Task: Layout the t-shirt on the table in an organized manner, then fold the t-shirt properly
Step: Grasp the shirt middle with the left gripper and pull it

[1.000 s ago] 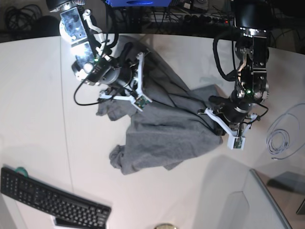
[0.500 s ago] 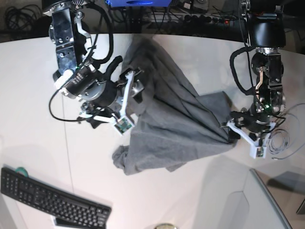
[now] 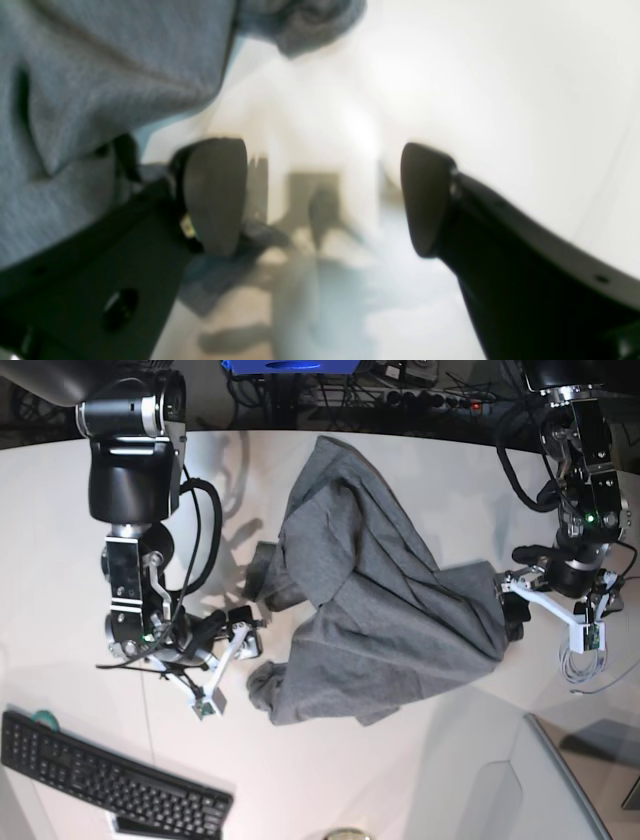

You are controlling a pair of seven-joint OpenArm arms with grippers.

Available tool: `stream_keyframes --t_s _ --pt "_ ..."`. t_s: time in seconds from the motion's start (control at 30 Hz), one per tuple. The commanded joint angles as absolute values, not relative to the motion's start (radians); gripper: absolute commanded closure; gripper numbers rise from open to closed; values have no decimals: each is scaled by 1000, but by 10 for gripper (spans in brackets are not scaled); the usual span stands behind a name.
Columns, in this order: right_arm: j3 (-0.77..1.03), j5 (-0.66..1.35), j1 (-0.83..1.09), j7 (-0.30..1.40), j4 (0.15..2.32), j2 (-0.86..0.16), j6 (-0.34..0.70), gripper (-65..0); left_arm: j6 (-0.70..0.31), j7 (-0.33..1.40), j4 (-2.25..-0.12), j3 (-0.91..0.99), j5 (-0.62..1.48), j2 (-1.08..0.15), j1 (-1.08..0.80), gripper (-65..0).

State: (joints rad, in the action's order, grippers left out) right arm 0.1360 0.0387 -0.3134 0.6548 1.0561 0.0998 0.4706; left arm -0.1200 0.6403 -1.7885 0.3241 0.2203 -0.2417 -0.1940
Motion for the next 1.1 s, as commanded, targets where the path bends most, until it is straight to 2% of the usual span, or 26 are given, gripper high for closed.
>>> stream_keyframes --t_s 0.0,0.17,0.3,0.43,0.53,0.77,0.97,1.0,1.07 --pt "136 79 -366 608 1021 105 476 -453 -137 628 -1817 271 236 -240 -216 -586" --pt "136 136 -463 498 768 102 472 -452 -136 624 -1796 59 226 -216 -286 -586" --pt "137 136 -486 417 687 108 463 -452 -136 624 -1707 2 225 -160 -280 -586" --pt "133 136 -509 346 616 108 387 -452 -136 622 -1607 -48 225 -147 -246 -586" --pt "133 136 -527 295 556 107 371 -452 -136 622 -1555 -79 225 -147 -245 -586" --pt "133 134 -535 255 545 114 363 -452 -136 622 -1478 -71 214 -166 -251 -586" --pt "133 134 -530 262 530 124 315 -452 -136 622 -1555 -70 137 -174 -289 -586" --pt "133 134 -530 263 530 122 315 -446 -136 622 -1584 -70 137 -174 -294 -586" --pt "131 134 -527 292 564 120 318 -386 -136 622 -1656 -70 137 -174 -314 -586"
